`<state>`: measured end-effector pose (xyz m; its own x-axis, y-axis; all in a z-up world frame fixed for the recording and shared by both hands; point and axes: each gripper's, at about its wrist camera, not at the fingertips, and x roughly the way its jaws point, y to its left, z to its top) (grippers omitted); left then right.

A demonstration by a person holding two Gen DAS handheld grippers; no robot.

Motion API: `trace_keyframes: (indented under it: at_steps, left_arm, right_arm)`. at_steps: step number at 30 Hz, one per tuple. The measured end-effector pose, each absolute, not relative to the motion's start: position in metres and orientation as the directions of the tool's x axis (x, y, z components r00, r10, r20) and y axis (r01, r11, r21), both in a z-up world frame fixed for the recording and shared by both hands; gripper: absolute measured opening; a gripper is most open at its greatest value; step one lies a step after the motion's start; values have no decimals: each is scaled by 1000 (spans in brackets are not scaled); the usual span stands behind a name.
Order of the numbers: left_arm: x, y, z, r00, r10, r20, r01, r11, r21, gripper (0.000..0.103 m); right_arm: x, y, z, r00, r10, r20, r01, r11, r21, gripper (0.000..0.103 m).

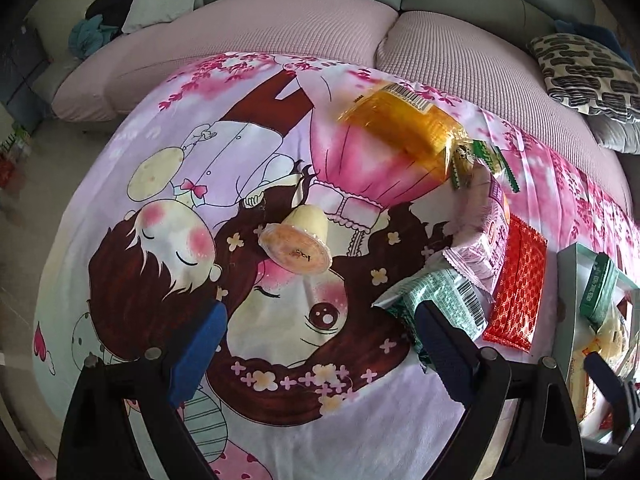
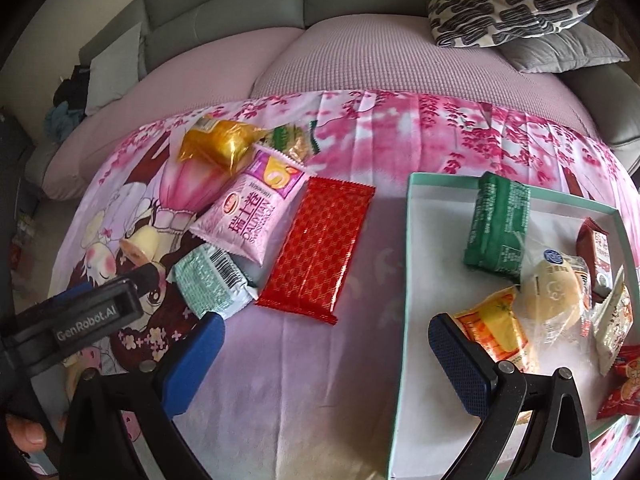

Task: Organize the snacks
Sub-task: 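Move both tools back over the remaining snacks on the bedspread, then grasp the red patterned pack with the right tool while the left tool grasps the green barcode pack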

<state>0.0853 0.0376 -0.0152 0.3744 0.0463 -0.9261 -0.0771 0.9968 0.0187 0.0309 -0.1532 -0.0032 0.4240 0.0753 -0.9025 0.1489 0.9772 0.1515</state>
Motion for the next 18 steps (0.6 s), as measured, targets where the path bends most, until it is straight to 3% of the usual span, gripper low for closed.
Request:
trace_keyframes:
  at_steps: [12, 18]
  left_arm:
    - [100, 42, -30, 325, -36, -945, -98, 993, -71, 95]
    - [106, 36, -34, 311, -77, -947, -98, 989, -112, 95]
  right_arm:
    - [44, -147, -17, 416, 72, -906, 158, 976, 150, 103]
    - [55, -158, -15, 450, 73, -890, 180, 969, 171, 85]
